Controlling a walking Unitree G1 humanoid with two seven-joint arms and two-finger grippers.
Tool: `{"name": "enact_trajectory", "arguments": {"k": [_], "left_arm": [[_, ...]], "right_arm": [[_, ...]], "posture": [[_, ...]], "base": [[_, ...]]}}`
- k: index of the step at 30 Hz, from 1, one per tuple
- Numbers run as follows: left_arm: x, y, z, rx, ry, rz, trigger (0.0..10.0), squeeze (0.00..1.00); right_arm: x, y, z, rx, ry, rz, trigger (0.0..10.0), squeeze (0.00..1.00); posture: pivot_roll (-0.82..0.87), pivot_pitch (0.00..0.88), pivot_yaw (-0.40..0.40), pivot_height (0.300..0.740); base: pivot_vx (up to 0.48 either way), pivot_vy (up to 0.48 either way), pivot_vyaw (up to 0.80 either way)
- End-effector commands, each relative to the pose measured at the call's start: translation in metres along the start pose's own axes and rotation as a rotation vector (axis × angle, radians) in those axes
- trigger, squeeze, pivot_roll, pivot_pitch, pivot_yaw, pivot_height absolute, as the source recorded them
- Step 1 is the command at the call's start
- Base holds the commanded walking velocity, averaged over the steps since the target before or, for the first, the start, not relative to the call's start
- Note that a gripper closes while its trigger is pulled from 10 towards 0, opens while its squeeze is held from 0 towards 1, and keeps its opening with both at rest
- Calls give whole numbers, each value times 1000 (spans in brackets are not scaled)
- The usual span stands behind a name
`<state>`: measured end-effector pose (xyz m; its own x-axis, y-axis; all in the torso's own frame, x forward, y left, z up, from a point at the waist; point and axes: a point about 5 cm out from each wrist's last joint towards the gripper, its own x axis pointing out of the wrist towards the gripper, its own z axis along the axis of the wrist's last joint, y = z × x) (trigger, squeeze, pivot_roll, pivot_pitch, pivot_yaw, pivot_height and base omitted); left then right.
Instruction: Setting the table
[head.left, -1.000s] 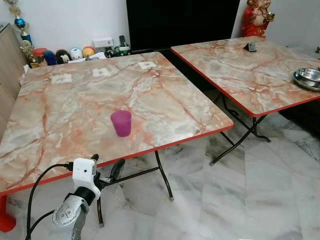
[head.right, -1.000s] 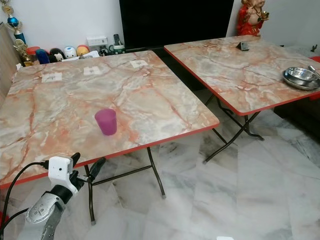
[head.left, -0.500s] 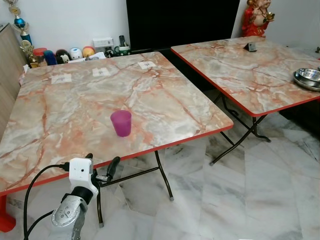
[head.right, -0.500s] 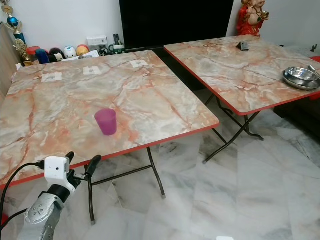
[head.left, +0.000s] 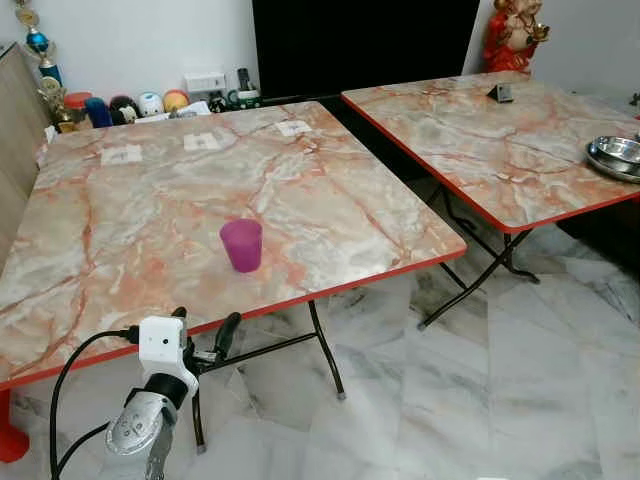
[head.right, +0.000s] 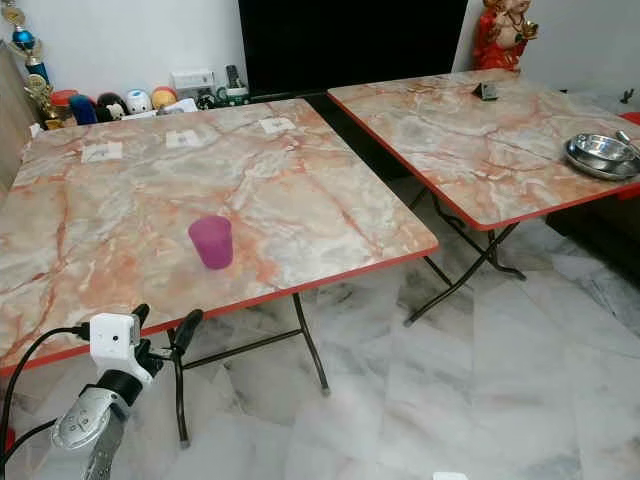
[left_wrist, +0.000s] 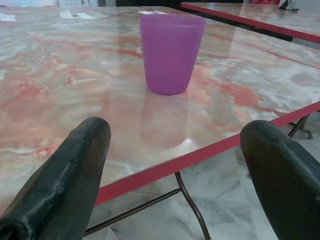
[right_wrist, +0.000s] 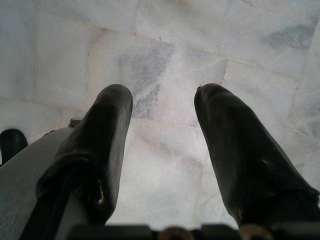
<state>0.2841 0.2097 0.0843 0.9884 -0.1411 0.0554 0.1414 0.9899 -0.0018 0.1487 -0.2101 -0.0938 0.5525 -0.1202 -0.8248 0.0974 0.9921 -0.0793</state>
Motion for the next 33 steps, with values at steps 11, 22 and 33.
{"name": "enact_trajectory", "arguments": {"k": [11,22,33], "left_arm": [[0,2,4,-10,-23,11,10000,0],[3,6,44,-13,-218,46,10000,0],[5,-12,61,20,-275,-46,10000,0]], "right_arm": [[0,-1,2,-1,-9,0,10000,0],[0,-2,3,-5,-10,2,10000,0],[0,-1,3,-3,-12,3,10000,0]], "posture": [[42,26,-34,740],[44,30,-37,740],[47,31,-35,740]], "base": [[244,0,0],[24,0,0],[0,0,0]]}}
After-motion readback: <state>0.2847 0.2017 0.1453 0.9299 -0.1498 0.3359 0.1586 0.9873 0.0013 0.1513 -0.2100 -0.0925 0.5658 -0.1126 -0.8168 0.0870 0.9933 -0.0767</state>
